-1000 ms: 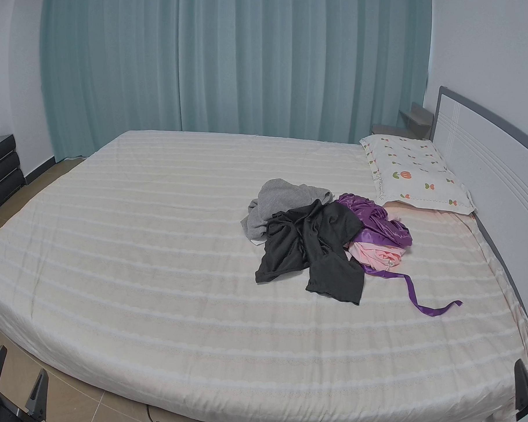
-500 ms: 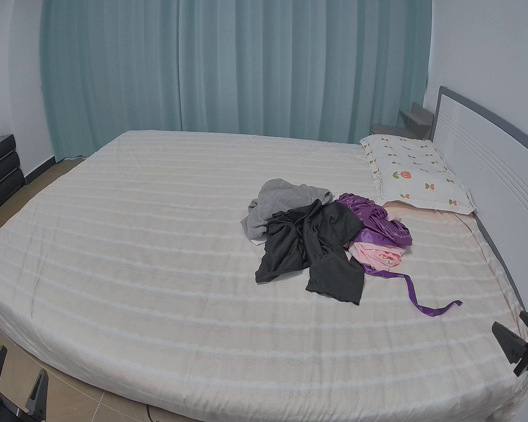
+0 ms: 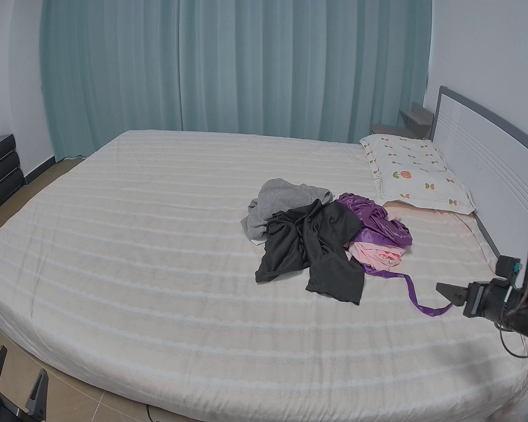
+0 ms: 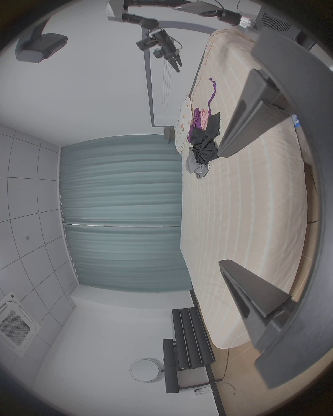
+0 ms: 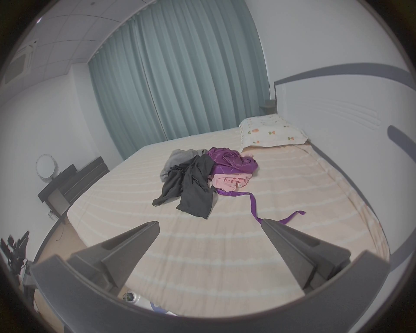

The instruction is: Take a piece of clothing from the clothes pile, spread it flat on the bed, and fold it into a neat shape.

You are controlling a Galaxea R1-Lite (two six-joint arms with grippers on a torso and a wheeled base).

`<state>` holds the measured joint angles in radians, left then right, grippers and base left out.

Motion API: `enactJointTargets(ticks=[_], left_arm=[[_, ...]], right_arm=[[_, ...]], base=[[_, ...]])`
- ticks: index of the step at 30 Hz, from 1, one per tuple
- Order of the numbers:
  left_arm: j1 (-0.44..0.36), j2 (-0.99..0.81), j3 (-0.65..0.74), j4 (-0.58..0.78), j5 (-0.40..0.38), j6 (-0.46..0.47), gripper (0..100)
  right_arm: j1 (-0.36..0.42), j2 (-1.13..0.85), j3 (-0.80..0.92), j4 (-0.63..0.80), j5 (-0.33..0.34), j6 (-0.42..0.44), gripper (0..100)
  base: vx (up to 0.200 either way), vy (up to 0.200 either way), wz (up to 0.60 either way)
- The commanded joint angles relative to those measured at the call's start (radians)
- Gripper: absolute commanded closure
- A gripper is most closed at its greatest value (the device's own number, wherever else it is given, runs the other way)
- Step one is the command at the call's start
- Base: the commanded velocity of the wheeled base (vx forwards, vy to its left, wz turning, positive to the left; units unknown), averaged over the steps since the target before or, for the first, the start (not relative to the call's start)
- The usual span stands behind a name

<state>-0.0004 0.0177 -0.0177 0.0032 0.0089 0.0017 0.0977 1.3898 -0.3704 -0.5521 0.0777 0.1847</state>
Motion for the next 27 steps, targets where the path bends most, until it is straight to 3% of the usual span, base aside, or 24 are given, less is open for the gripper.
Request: enactJointTargets(ticks=[1, 5, 12, 27], left_arm=[[0.0, -0.018, 0.018, 0.0, 0.0, 0.0, 0], [0.0, -0.018, 0.018, 0.0, 0.0, 0.0, 0], [0.002, -0.018, 0.018, 0.0, 0.0, 0.0, 0], [0.0, -0.018, 0.018, 0.0, 0.0, 0.0, 0]], right_arm=[[0.062, 0.744, -0.309, -0.287, -0.064, 0.096, 0], [0.06, 0.939, -0.501, -0.279, -0.078, 0.122, 0], [0.083, 1.104, -0.691, -0.256, -0.091, 0.124, 0], [0.128, 1.227, -0.933, -0.095, -0.095, 0.194, 0]], base=[[0.0, 0.0, 0.0], [0.0, 0.0, 0.0], [0.0, 0.0, 0.0], [0.0, 0.0, 0.0]])
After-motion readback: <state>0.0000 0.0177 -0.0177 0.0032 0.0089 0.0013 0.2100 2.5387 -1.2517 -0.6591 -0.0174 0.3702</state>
